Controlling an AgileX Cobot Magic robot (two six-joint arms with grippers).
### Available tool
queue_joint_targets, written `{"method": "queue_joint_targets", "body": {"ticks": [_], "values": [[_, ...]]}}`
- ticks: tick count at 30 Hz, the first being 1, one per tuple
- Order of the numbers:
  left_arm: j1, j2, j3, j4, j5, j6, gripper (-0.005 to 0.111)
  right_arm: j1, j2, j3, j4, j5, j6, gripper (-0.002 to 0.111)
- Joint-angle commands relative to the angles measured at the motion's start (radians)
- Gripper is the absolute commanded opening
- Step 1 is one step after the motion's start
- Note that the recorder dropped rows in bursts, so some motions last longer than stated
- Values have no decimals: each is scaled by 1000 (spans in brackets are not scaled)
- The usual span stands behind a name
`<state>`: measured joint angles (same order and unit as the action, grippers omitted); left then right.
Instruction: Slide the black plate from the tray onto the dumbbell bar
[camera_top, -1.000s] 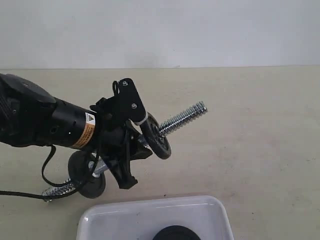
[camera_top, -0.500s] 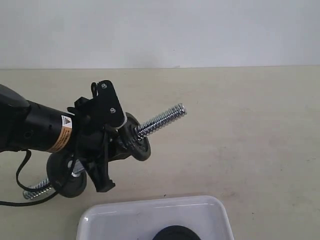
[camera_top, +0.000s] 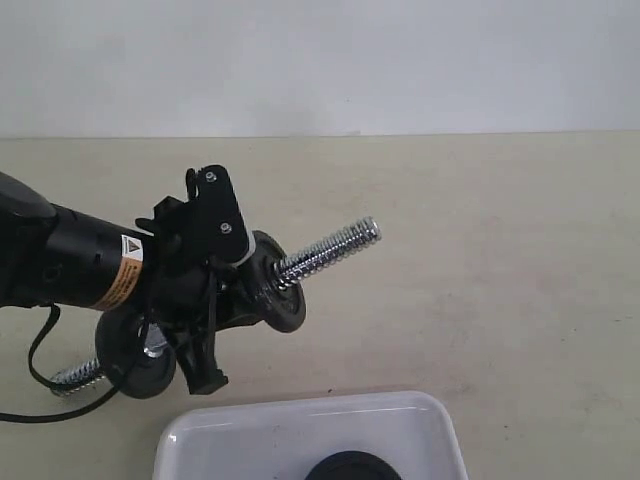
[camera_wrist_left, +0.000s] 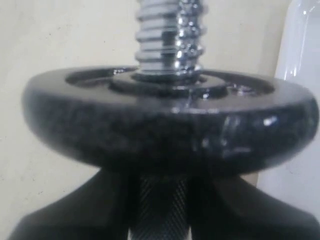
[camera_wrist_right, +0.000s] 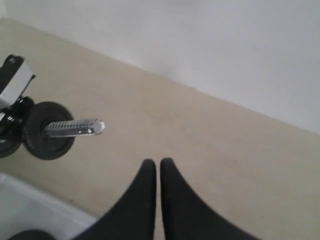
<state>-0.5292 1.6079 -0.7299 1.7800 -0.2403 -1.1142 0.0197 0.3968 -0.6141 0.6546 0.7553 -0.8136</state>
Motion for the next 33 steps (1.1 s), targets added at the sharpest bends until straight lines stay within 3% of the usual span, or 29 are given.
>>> {"method": "queue_joint_targets", "body": {"ticks": [1, 6, 14, 22, 28, 33], "values": [[1, -49, 4, -36, 5, -2, 4, 0, 73, -2, 55, 169, -17, 1], [1, -49, 10, -36, 14, -2, 4, 4, 131, -2, 127, 270, -93, 1], [1, -49, 10, -36, 36, -5, 4, 79, 218, 102, 119, 271, -77, 1], [1, -49, 10, -36, 81, -29, 4, 173, 243, 167, 118, 115, -47, 0], [1, -49, 10, -36, 92, -34, 4, 211, 310, 155, -94, -51, 238, 0], [1, -49, 10, -36, 92, -37, 4, 211, 473, 77, -298, -31, 477, 0]]}}
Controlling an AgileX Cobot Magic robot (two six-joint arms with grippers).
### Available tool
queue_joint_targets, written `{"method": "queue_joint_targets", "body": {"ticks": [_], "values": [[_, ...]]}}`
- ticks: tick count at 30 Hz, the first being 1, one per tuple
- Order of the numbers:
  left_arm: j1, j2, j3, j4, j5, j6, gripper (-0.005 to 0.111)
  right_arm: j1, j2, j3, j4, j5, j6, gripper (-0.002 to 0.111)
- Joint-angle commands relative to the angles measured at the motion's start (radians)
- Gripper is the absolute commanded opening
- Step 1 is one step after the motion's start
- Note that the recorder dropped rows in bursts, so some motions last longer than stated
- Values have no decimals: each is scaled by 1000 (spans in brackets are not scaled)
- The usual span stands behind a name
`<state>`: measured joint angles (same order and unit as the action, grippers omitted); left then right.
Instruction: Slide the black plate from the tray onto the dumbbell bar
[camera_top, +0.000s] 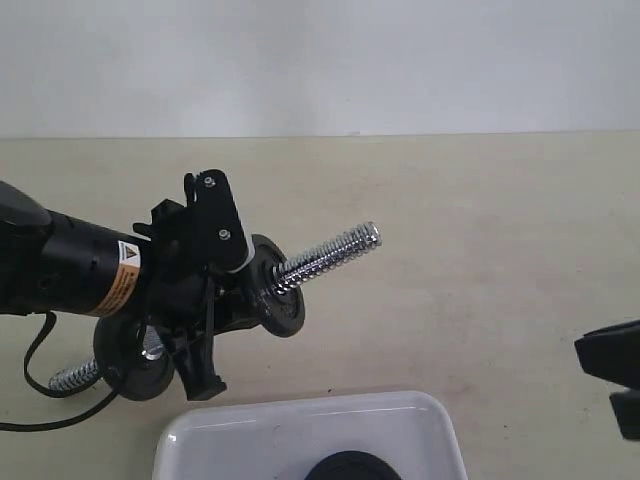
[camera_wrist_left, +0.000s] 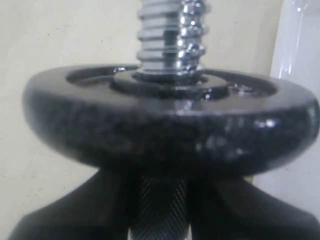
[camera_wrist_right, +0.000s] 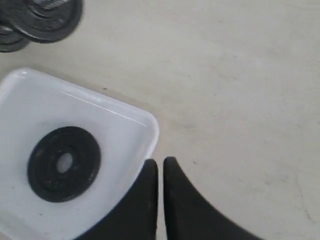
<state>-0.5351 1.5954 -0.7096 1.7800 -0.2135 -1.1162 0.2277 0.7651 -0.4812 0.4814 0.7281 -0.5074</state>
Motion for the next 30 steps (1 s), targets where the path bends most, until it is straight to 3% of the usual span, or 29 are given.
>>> {"method": "queue_joint_targets", "body": {"ticks": [1, 12, 20, 23, 27, 30], "values": [[7, -36, -11, -36, 65, -43, 4, 3, 134, -75, -136, 3, 176, 0], [7, -36, -11, -36, 76, -53, 4, 3, 234, -173, -358, -70, 289, 0], [7, -36, -11, -36, 78, -55, 4, 3, 234, -297, -951, -2, 617, 0], [7, -36, -11, -36, 78, -55, 4, 3, 234, -363, -1069, 16, 740, 0], [7, -36, -11, -36, 78, -55, 4, 3, 234, -469, -1000, 16, 801, 0], [7, -36, -11, -36, 78, -55, 4, 3, 234, -540, -762, 10, 727, 0]]}}
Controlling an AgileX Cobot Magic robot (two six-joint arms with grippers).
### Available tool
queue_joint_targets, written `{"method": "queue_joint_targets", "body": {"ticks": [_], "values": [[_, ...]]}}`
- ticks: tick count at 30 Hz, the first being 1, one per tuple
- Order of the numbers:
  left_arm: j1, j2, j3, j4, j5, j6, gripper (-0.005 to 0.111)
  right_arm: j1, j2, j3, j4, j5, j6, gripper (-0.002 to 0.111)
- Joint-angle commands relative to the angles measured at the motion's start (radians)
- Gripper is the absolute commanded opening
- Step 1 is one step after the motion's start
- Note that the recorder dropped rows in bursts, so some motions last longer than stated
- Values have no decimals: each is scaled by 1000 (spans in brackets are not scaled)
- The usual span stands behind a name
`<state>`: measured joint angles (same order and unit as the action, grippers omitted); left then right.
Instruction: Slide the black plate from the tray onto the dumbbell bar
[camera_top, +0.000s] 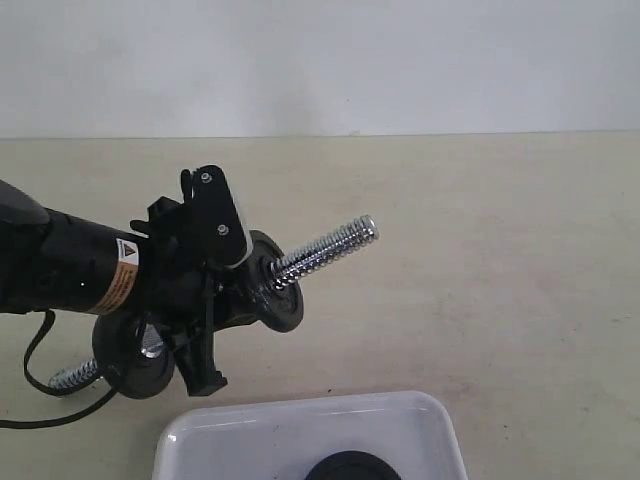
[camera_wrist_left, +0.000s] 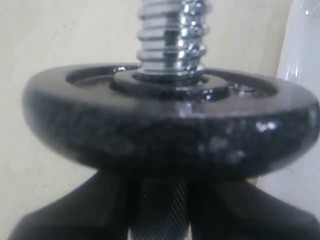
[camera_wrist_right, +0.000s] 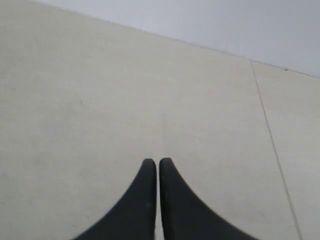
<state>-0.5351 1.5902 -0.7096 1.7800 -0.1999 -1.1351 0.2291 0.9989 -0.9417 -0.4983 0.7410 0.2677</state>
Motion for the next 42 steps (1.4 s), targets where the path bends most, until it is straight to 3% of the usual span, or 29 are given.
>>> {"method": "queue_joint_targets", "body": {"ticks": [1, 5, 8, 11, 17, 21, 24, 28, 32, 42], "values": [[7, -31, -11, -36, 64, -36, 4, 2, 0, -92, 309, -3, -105, 0], [7, -31, -11, -36, 64, -36, 4, 2, 0, -105, 875, -34, -501, 0], [7, -31, -11, -36, 64, -36, 4, 2, 11, -105, 1160, -3, -779, 0], [7, -31, -11, -36, 64, -36, 4, 2, 16, -82, 1330, 23, -1047, 0], [7, -31, -11, -36, 64, -36, 4, 26, 16, 95, 1509, 38, -1515, 0], [7, -31, -11, -36, 64, -36, 4, 134, 16, 230, 1508, -114, -1662, 0], [7, -31, -11, -36, 64, -36, 4, 269, 16, 292, 1508, -211, -1834, 0], [7, -31, -11, -36, 64, -36, 4, 479, 16, 356, 1508, -467, -1863, 0], [7, -31, -11, -36, 64, -36, 4, 603, 23, 418, 1508, -575, -1781, 0], [7, -31, -11, -36, 64, -39, 4, 632, 181, 536, 1508, -632, -1476, 0]]}}
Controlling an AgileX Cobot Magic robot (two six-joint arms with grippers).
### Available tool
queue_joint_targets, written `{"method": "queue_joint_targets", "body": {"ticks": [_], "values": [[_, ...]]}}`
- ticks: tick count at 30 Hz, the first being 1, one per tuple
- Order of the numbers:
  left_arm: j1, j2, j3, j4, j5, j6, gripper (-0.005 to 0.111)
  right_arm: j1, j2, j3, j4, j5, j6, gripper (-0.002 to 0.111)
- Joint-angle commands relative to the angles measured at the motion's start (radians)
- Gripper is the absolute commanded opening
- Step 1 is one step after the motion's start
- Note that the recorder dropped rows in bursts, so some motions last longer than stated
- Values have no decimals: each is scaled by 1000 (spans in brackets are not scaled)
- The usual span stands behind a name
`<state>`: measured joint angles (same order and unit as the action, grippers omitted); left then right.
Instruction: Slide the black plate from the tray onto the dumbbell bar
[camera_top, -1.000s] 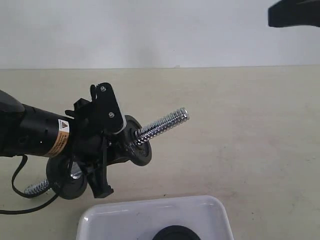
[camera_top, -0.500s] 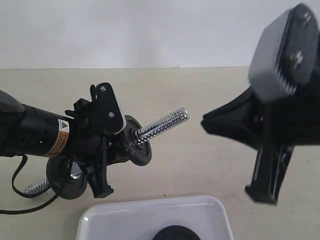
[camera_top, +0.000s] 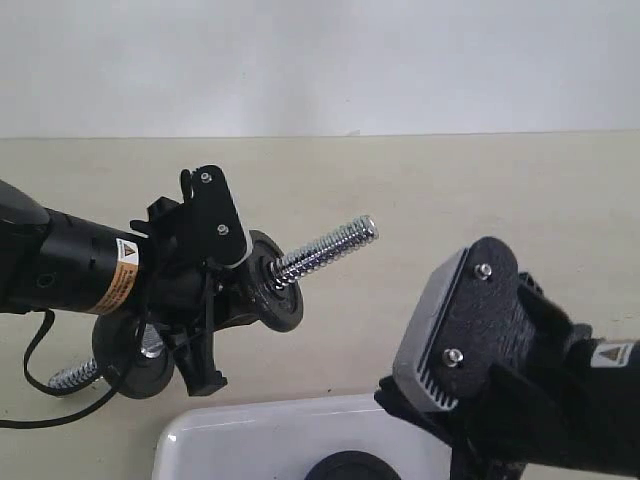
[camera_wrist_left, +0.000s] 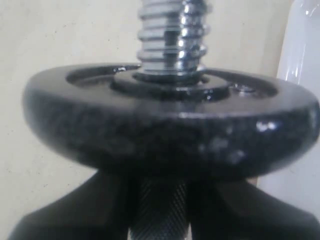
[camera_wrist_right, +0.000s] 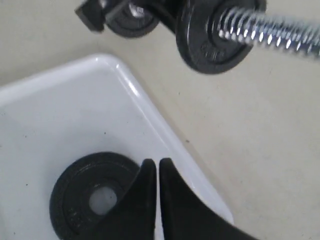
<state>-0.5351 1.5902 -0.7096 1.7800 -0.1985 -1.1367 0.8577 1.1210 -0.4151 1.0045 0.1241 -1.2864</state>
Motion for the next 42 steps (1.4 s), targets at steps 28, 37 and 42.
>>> {"method": "queue_joint_targets", "body": {"ticks": [28, 37, 42], "values": [[7, -31, -11, -36, 63, -51, 4, 34, 173, -53, 31, 138, 558, 88], [7, -31, -11, -36, 63, -54, 4, 252, 372, -116, 20, -5, 619, 88], [7, -31, 0, -36, 70, -59, 4, 253, 470, -127, 20, -54, 650, 88]]}}
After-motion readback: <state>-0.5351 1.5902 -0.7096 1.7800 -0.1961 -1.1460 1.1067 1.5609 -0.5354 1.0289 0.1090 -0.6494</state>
